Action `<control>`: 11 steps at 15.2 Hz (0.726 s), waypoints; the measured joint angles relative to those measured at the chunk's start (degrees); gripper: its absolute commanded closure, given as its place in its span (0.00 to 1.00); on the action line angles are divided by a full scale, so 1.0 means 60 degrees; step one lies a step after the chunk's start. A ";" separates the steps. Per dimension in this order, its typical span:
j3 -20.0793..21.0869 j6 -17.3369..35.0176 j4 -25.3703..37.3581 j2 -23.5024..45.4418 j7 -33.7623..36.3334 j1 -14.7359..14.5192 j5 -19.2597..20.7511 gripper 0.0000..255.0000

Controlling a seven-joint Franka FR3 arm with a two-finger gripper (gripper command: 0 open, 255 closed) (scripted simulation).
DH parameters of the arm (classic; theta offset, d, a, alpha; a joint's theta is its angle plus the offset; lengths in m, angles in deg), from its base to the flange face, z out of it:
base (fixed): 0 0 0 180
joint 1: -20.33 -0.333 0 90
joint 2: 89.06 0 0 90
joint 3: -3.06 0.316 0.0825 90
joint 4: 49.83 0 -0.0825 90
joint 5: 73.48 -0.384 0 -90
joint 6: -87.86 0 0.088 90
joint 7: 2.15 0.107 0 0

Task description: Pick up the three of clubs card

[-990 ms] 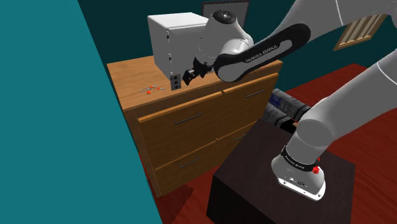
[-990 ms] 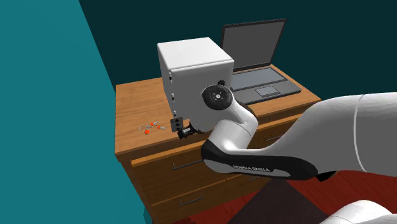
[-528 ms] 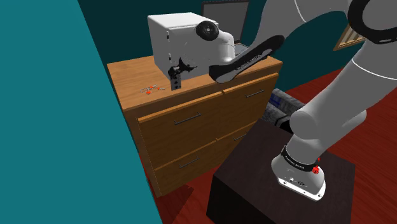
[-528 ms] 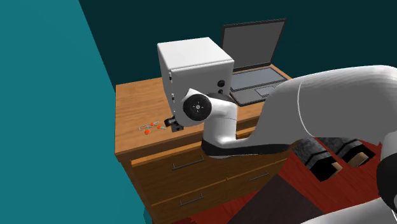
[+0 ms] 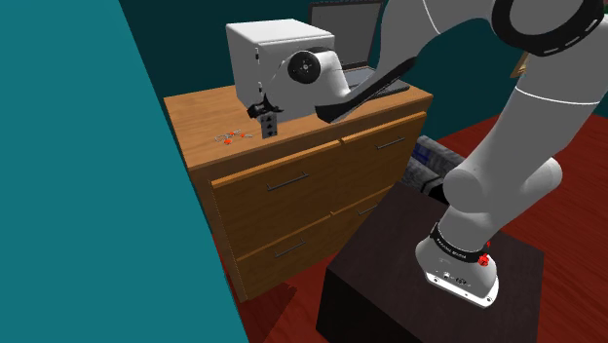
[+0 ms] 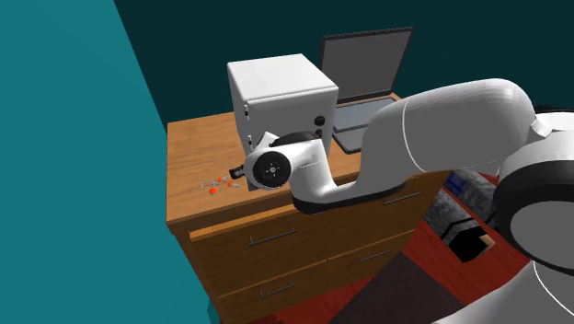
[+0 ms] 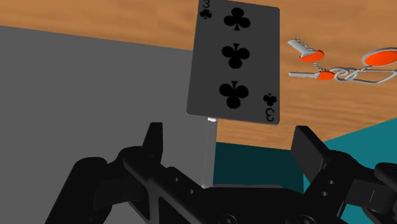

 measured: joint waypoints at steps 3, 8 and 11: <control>-0.0050 -0.0099 0.0010 0.0294 0.0606 -0.0088 0.0687 0.00; -0.0066 -0.0120 0.0032 0.0376 0.0750 -0.0109 0.0865 1.00; -0.0065 -0.0115 0.0036 0.0377 0.0744 -0.0107 0.0862 1.00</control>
